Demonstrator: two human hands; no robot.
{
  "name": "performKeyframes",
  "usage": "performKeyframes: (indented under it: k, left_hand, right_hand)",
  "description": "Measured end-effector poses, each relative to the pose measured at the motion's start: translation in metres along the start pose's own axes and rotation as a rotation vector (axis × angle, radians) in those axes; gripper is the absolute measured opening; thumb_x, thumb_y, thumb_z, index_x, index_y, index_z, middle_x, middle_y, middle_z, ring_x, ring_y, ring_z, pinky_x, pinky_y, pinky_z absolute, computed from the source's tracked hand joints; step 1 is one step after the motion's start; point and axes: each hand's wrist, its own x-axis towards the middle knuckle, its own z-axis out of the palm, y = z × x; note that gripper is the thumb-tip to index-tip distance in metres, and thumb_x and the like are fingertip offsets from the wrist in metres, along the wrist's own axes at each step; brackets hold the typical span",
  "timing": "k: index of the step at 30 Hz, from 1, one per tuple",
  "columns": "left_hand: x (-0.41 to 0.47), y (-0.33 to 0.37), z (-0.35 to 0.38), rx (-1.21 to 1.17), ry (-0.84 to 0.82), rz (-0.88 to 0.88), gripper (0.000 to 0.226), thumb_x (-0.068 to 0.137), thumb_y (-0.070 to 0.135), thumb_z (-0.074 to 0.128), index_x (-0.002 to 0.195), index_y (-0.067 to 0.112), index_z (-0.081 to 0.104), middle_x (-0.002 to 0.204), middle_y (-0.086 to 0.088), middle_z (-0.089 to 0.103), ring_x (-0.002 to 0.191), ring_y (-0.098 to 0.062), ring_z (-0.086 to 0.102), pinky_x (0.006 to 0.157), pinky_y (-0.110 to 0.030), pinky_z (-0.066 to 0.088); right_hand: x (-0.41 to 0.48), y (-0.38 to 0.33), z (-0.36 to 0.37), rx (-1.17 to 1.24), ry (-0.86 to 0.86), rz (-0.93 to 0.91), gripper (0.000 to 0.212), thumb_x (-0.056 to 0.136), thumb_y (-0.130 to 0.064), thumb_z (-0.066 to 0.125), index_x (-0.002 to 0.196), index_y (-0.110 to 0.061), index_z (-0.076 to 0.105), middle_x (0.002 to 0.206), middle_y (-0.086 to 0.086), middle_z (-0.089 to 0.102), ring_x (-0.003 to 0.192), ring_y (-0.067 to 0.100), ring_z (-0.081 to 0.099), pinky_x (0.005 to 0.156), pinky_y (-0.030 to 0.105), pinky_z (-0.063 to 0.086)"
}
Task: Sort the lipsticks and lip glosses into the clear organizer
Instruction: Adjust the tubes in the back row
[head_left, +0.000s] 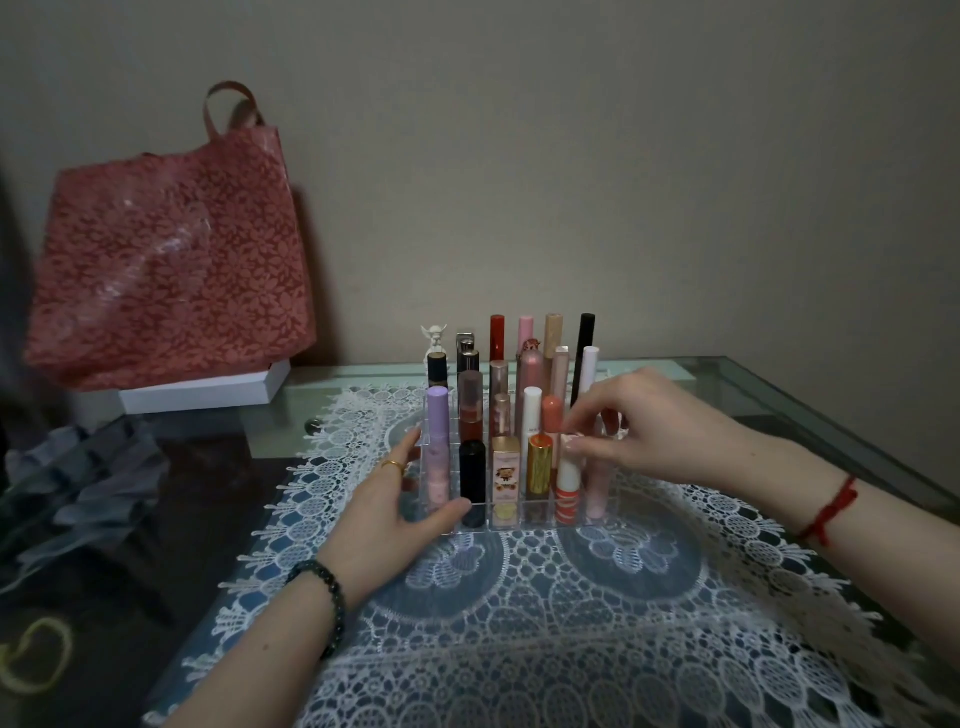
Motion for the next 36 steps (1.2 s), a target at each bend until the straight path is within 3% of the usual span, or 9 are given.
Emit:
performKeyframes:
  k: [7,11,14,16,20,28,36]
  left_hand:
    - [0.000,0.000,0.000,0.007,0.004,-0.002,0.110,0.047,0.075,0.049,0.142,0.030,0.015,0.137,0.005,0.043,0.115,-0.007,0.043,0.095,-0.025,0.036]
    - [0.000,0.001,0.001,0.010,0.007,-0.012,0.109,0.048,0.074,0.049,0.141,0.030,0.015,0.135,0.006,0.042,0.108,-0.001,0.040,0.089,-0.021,0.034]
    - [-0.001,0.000,0.001,0.013,0.006,-0.013,0.107,0.050,0.072,0.051,0.142,0.031,0.015,0.134,0.006,0.044,0.107,-0.002,0.042,0.087,-0.022,0.035]
    - [0.000,-0.001,0.000,0.009,0.003,-0.016,0.107,0.050,0.072,0.051,0.142,0.031,0.015,0.133,0.006,0.044,0.108,-0.004,0.044,0.088,-0.023,0.037]
    - [0.000,0.000,0.000,0.033,0.001,-0.014,0.106,0.052,0.071,0.051,0.142,0.030,0.014,0.134,0.006,0.043,0.106,-0.002,0.041,0.087,-0.021,0.035]
    - [-0.002,0.002,0.001,0.013,0.000,-0.022,0.103,0.053,0.067,0.053,0.142,0.031,0.014,0.135,0.007,0.042,0.107,0.000,0.037,0.088,-0.021,0.034]
    - [-0.001,0.002,0.000,-0.034,0.004,-0.013,0.103,0.053,0.065,0.056,0.141,0.030,0.016,0.129,0.013,0.045,0.110,-0.003,0.043,0.090,-0.022,0.037]
  right_hand:
    - [0.006,0.001,-0.007,0.059,0.093,0.010,0.015,0.084,-0.029,0.058,0.093,-0.028,0.070,0.087,-0.012,0.069,0.066,-0.006,0.053,0.057,0.007,0.038]
    - [0.014,0.001,-0.010,0.033,0.120,0.023,0.023,0.088,-0.022,0.054,0.108,-0.026,0.064,0.102,-0.008,0.068,0.079,0.000,0.055,0.073,0.018,0.044]
    - [0.016,0.002,-0.008,0.004,0.085,0.008,0.024,0.088,-0.019,0.055,0.109,-0.026,0.064,0.103,-0.009,0.068,0.073,-0.006,0.051,0.066,0.012,0.038]
    - [0.016,0.004,-0.007,-0.016,0.070,0.001,0.024,0.087,-0.019,0.055,0.107,-0.025,0.066,0.101,-0.008,0.068,0.069,-0.009,0.048,0.061,0.008,0.033]
    - [0.014,0.009,-0.008,-0.009,0.082,0.006,0.019,0.085,-0.022,0.058,0.100,-0.024,0.069,0.092,-0.008,0.069,0.073,0.005,0.057,0.065,0.020,0.043]
    - [0.019,0.010,-0.008,0.013,0.150,0.067,0.014,0.079,-0.034,0.064,0.079,-0.022,0.071,0.071,-0.009,0.065,0.056,-0.005,0.050,0.050,0.007,0.034]
    - [0.025,0.003,-0.005,0.026,0.159,0.092,0.010,0.078,-0.029,0.066,0.074,-0.021,0.069,0.063,-0.014,0.056,0.058,-0.003,0.049,0.052,0.008,0.029]
